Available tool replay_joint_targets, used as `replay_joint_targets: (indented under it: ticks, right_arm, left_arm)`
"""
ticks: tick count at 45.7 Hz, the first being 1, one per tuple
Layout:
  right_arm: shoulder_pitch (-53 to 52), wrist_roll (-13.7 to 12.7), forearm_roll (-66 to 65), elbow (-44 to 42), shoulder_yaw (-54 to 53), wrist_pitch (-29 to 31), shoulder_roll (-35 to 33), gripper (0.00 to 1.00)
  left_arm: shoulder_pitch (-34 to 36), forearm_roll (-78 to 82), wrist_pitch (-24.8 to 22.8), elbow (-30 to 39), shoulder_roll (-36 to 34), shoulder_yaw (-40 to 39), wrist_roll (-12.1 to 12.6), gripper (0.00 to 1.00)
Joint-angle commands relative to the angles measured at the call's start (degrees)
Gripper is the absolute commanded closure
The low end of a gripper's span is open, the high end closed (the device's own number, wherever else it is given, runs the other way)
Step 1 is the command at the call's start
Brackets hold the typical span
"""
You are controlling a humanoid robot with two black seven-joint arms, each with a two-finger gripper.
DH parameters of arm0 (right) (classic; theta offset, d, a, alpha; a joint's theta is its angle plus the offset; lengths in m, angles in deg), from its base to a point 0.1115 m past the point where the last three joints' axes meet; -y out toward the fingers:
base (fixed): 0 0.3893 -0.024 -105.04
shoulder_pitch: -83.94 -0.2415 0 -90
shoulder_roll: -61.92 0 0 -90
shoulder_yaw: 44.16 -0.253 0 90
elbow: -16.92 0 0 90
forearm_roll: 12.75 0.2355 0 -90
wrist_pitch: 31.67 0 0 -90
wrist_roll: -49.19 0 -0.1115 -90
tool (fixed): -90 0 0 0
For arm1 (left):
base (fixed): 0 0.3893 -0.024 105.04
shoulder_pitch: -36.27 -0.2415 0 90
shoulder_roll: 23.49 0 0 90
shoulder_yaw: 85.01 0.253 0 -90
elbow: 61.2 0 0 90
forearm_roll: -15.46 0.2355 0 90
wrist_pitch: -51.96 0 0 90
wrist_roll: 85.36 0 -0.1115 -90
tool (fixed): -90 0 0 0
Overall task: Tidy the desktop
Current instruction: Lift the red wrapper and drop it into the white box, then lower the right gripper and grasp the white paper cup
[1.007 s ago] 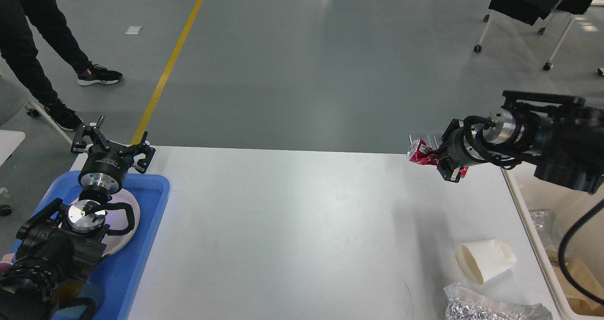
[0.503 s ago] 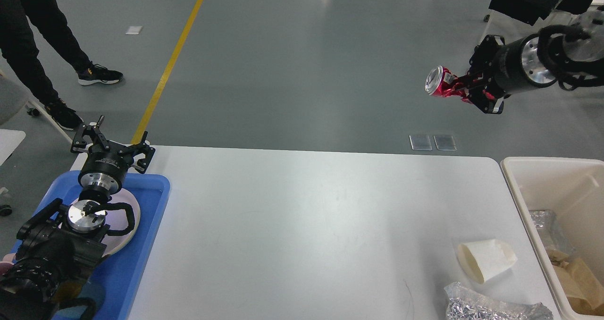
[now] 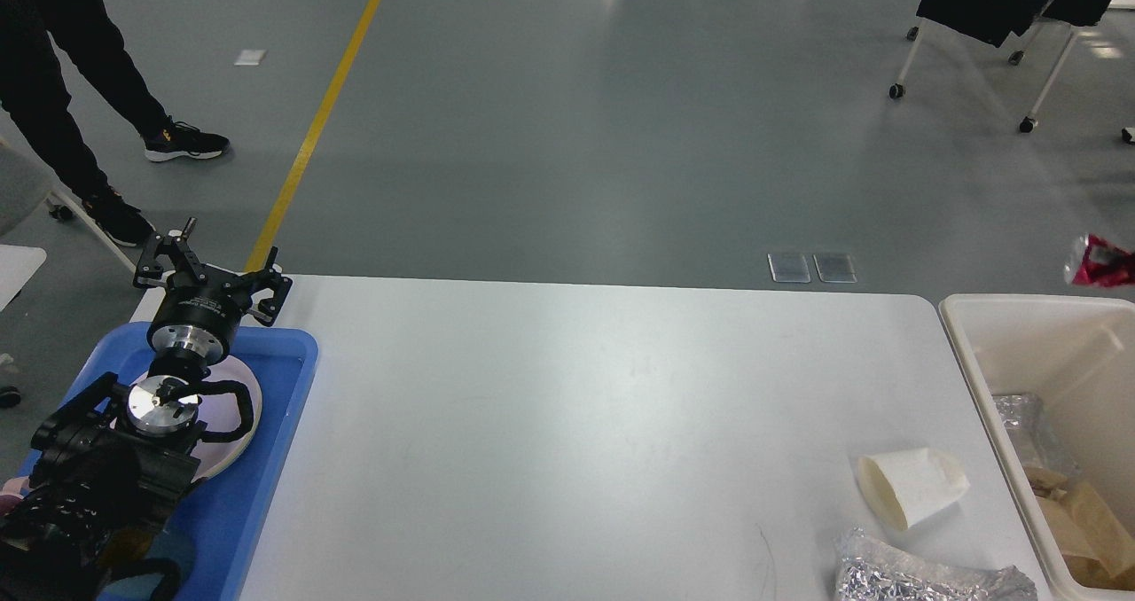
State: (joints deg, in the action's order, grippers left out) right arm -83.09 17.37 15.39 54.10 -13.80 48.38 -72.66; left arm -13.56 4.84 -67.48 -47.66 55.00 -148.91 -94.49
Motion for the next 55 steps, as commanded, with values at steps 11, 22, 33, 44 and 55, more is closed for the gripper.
replay_joint_targets:
  ticks: [11,22,33,44,55]
  right_arm:
    - [20.9,0.2,-2.3,-13.3,0.1,0.3,9.7,0.14]
    - [21.7,0.2,-5.5,-12.1,0.6,0.7,11.2,0.0]
    - [1.7,0.2,-17.8,0.9,9.7,9.9,12.1,0.0]
    - [-21.7,0.2,-20.7,21.6,18.8,26.1,14.7,0.0]
    - [-39.4,0.3,-19.3,32.7,19.5,52.8,16.1,0.0]
  left_arm:
    - [0.0,0.1,0.0,0.0,0.0,0.0,0.0,0.04]
    - [0.0,0.1,0.0,0.0,0.0,0.0,0.1,0.04]
    - [0.0,0.1,0.0,0.0,0.0,0.0,0.0,0.04]
    - [0.0,0.0,0.0,0.0,0.0,0.0,0.1,0.04]
    - [0.0,0.1,0.0,0.0,0.0,0.0,0.0,0.04]
